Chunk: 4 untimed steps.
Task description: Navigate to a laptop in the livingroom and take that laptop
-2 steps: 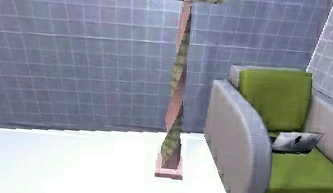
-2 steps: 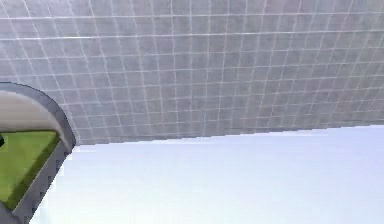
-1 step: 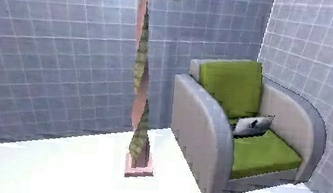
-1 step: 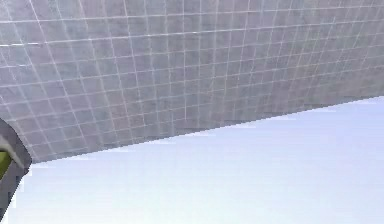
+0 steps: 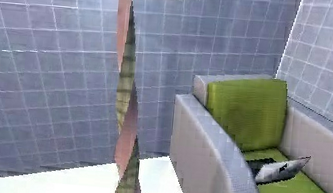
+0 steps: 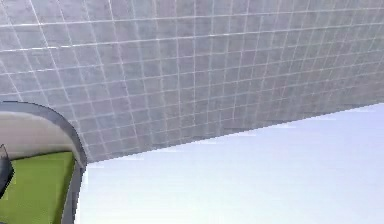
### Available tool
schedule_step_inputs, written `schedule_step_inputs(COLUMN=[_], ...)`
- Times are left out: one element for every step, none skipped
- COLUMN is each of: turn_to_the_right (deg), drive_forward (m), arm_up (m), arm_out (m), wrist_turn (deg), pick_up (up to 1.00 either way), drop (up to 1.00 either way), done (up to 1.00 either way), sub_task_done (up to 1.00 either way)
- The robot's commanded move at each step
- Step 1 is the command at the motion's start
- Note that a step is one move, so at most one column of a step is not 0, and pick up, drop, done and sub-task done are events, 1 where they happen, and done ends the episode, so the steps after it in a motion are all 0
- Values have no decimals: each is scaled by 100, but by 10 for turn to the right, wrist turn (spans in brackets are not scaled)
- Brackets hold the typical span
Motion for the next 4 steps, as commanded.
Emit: schedule_step_inputs(turn_to_the_right=[-450, -90, 450, 450], drive_forward=[0, 0, 0, 0], arm_up=[0, 0, 0, 0], arm_out=[0, 0, 0, 0], wrist_turn=[0, 0, 0, 0], pick_up=[0, 0, 0, 0], drop=[0, 0, 0, 0], done=[0, 0, 0, 0], sub_task_done=[0, 0, 0, 0])
